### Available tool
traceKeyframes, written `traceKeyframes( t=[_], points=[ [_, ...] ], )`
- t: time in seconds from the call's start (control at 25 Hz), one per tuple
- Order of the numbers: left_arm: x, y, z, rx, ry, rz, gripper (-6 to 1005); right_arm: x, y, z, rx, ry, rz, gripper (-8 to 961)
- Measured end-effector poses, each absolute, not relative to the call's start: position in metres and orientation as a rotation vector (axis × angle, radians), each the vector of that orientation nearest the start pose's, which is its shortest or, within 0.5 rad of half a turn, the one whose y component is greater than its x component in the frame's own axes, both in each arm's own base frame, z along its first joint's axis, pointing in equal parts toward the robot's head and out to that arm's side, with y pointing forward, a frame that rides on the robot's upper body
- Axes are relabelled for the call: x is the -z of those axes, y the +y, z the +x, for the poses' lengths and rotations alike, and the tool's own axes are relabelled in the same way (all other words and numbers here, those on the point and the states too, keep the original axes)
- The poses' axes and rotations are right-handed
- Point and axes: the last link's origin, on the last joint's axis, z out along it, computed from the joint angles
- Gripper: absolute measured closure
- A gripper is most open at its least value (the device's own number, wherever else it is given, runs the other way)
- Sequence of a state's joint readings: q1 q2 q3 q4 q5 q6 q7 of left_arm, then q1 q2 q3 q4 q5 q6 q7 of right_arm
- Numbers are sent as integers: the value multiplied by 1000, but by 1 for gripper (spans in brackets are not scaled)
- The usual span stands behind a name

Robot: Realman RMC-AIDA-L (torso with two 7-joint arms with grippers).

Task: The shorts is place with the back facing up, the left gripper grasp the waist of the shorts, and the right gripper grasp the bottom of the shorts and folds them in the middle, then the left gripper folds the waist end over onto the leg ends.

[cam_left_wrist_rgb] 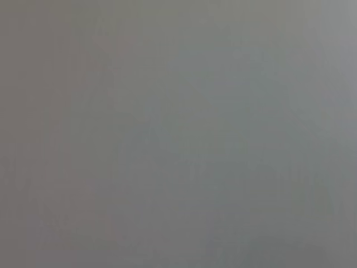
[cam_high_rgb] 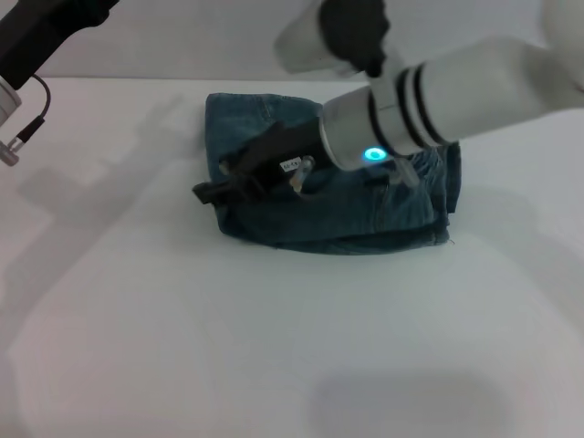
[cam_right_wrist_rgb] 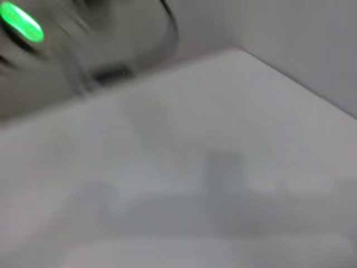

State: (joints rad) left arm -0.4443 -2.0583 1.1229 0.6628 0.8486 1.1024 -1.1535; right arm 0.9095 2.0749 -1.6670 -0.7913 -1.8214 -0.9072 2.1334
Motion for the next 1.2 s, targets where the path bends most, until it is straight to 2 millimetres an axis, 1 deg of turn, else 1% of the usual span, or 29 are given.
traceKeyframes(
  t=[0.16,0.24,0.28,0.32,0.36,0.48,0.56,0.68,0.8,0.84,0.88,0.92,0.96,1.0,1.04,1.08,1.12,1.2],
  points=[
    [-58,392,-234,1205,-589,-1914,152,74,382,84,-416,622,-2935,419],
    [-58,392,-236,1196,-588,-1913,152,55,369,97,-579,636,-2953,419],
    [-58,392,-236,1196,-588,-1913,152,51,366,99,-620,633,-2953,420],
    [-56,391,-239,1178,-579,-1912,152,42,362,106,-712,618,-2940,420],
    [-56,391,-239,1178,-579,-1912,152,33,356,114,-813,603,-2913,420],
    [-53,390,-244,1147,-567,-1908,152,15,344,138,-1024,542,-2798,420],
    [-53,390,-244,1147,-567,-1908,152,6,336,158,-1129,459,-2674,420],
    [-50,388,-253,1097,-540,-1886,152,-3,326,187,-1226,341,-2451,419],
    [-49,387,-261,1081,-537,-1846,152,-10,323,217,-1232,271,-2220,419],
    [-50,385,-265,1085,-534,-1806,152,-12,323,227,-1219,268,-2141,418],
    [-50,383,-270,1089,-528,-1768,152,-17,323,247,-1184,272,-1987,418],
    [-51,379,-275,1089,-520,-1728,152,-20,324,257,-1161,279,-1905,418],
    [-51,379,-275,1089,-520,-1728,152,-20,324,257,-1161,279,-1905,418],
    [-52,376,-278,1093,-509,-1697,152,-24,324,266,-1132,283,-1828,419],
    [-51,368,-288,1086,-494,-1632,152,-28,323,275,-1101,286,-1750,419],
    [-51,368,-288,1086,-494,-1632,152,-32,323,281,-1076,280,-1694,419],
    [-51,362,-296,1071,-487,-1580,152,-36,323,287,-1050,274,-1637,420],
    [-51,359,-302,1048,-484,-1549,152,-44,323,298,-994,266,-1531,420]
  ],
)
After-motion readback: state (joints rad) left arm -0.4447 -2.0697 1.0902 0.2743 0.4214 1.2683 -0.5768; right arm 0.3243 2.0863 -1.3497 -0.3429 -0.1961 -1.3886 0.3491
